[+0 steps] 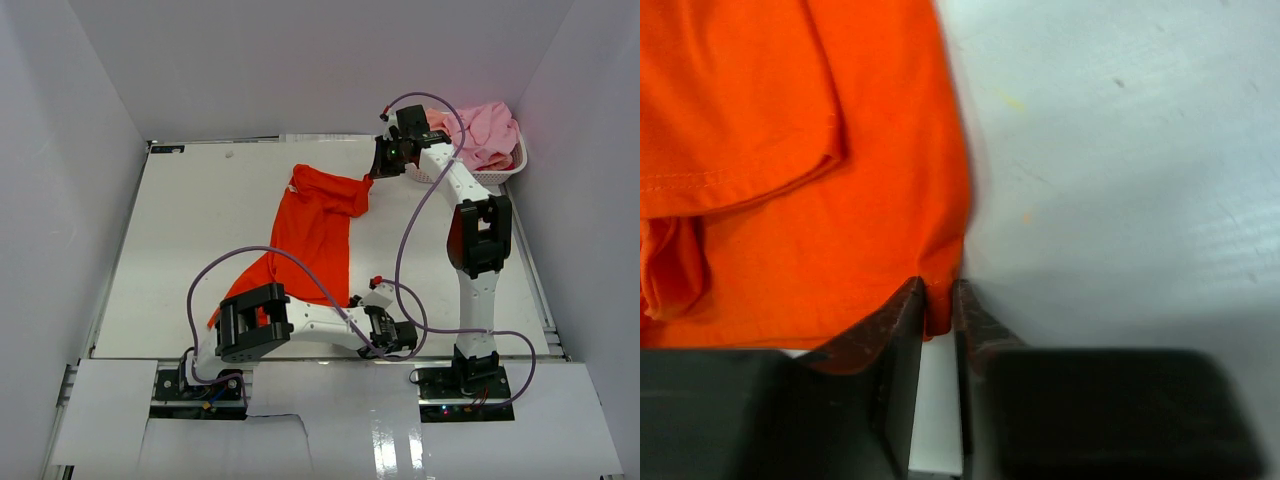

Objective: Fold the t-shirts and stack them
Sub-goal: Flatten out the tshirt

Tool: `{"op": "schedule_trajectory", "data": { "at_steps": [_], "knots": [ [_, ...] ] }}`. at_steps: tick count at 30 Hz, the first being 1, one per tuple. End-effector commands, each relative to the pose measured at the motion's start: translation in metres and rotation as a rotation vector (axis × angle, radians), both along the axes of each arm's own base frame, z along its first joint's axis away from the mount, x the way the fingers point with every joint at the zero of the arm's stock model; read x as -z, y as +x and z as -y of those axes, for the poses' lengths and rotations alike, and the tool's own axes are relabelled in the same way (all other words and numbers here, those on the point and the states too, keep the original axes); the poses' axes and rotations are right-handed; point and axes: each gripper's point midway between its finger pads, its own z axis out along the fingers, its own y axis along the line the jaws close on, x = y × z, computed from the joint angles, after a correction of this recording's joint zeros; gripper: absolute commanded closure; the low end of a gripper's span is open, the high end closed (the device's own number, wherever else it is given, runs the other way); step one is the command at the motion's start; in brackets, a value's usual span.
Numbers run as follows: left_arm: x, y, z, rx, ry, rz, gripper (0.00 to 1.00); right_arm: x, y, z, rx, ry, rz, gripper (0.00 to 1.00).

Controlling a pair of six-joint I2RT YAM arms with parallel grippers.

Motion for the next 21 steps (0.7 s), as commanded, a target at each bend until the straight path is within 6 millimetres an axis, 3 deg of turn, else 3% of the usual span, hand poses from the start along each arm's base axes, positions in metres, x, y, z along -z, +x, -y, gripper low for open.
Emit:
{"op": "schedule_trajectory", "data": {
  "at_steps": [1,3,8,9,10,15,16,18,19,21],
  "knots": [
    [0.02,-0.013,-0.005,-0.005,-0.003,-0.101,0.79,-0.02,0.01,0.001,-0.004,0.007,0.062,0.92],
    [0.02,-0.014,-0.004,-0.003,-0.008,-0.108,0.86,-0.021,0.011,0.001,-0.004,0.008,0.063,0.92],
    [0.021,-0.017,-0.002,0.0,-0.014,-0.123,0.88,-0.019,0.011,0.0,-0.005,0.008,0.059,0.92],
    [0.021,-0.018,-0.001,0.001,-0.014,-0.125,0.91,-0.019,0.011,0.0,-0.005,0.008,0.059,0.92],
    [0.02,-0.017,0.0,0.002,-0.02,-0.124,1.0,-0.018,0.011,0.0,-0.005,0.007,0.057,0.92],
    [0.006,-0.016,0.008,0.015,-0.052,-0.113,1.0,-0.017,0.011,0.001,-0.005,-0.001,0.058,0.92],
    [-0.002,-0.016,0.009,0.015,-0.063,-0.112,1.0,-0.017,0.011,0.002,-0.004,-0.006,0.061,0.92],
    [-0.039,-0.013,0.021,0.022,-0.162,-0.089,1.0,-0.016,0.012,0.005,0.005,-0.017,0.063,0.92],
    [-0.076,-0.01,0.029,0.027,-0.256,-0.064,1.0,-0.016,0.012,0.008,0.012,-0.021,0.058,0.92],
    [-0.12,-0.006,0.033,0.041,-0.36,-0.033,1.0,-0.015,0.013,0.01,0.017,-0.019,0.057,0.92]
  ]
}}
